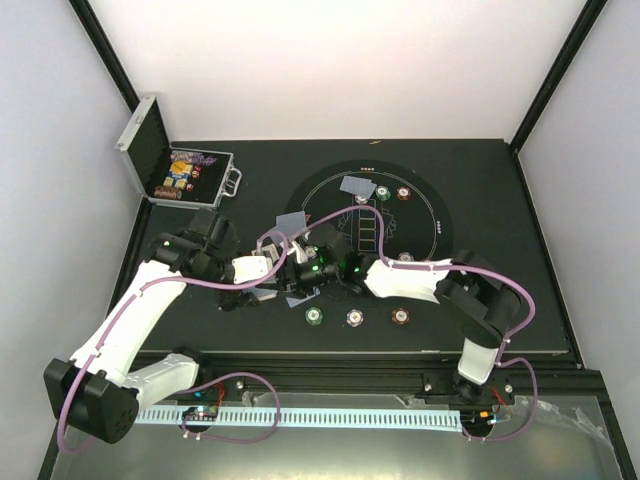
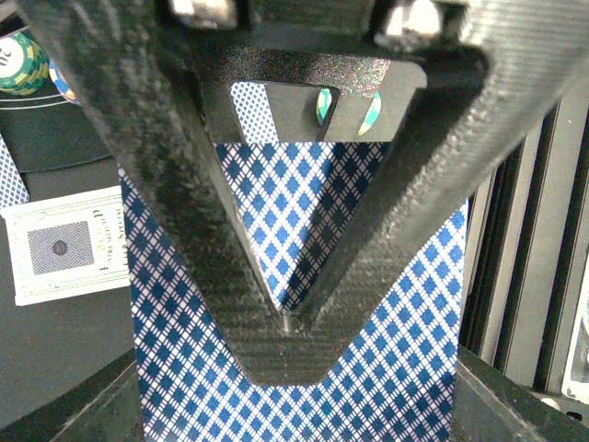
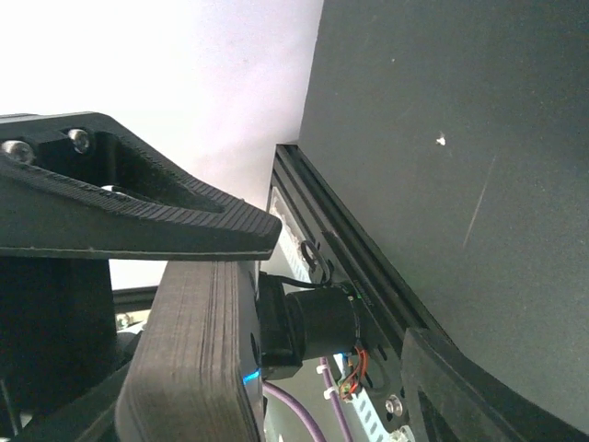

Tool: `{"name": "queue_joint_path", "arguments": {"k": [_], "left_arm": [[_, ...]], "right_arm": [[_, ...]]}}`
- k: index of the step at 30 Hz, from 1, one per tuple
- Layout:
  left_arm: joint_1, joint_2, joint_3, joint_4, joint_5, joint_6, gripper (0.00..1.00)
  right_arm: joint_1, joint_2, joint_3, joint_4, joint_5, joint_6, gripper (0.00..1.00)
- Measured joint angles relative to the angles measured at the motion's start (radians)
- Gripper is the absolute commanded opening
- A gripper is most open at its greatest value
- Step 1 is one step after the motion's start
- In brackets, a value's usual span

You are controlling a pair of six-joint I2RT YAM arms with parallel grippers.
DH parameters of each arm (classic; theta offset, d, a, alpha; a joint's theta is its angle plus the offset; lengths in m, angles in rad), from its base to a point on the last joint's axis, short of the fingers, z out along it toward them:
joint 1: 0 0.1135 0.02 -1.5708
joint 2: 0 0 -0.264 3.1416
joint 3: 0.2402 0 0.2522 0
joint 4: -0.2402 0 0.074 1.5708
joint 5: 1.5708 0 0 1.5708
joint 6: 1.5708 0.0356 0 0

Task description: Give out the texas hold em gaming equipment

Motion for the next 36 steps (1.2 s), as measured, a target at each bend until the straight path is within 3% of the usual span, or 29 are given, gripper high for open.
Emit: {"name": "queue_joint_path", "arguments": {"k": [12,23,27,36], "left_arm": [[-0.001,0.0,0.0,0.003,-0.001,0.0,0.02],[-0.001,0.0,-0.007,0.001,-0.017,0.001,0.02],[-0.001,0.0,-0.011,0.001,-0.024,0.001,0.02],[0.0,0.0,-0.011,0.001,-0.03,0.001,0.02]], "right_arm": [[-0.05,-0.059,-0.079,0.06,-0.028,-0.013,0.48],[-0.074,-0.121,-0.079,-0.015,-0.027,-0.066,0.08],[-0.08,-0.135,-0.066,-0.061,-0.025,-0.091,0.02],[-0.146,-0.193,-0.082,-0.194,0.002,-0.139,0.01]]}}
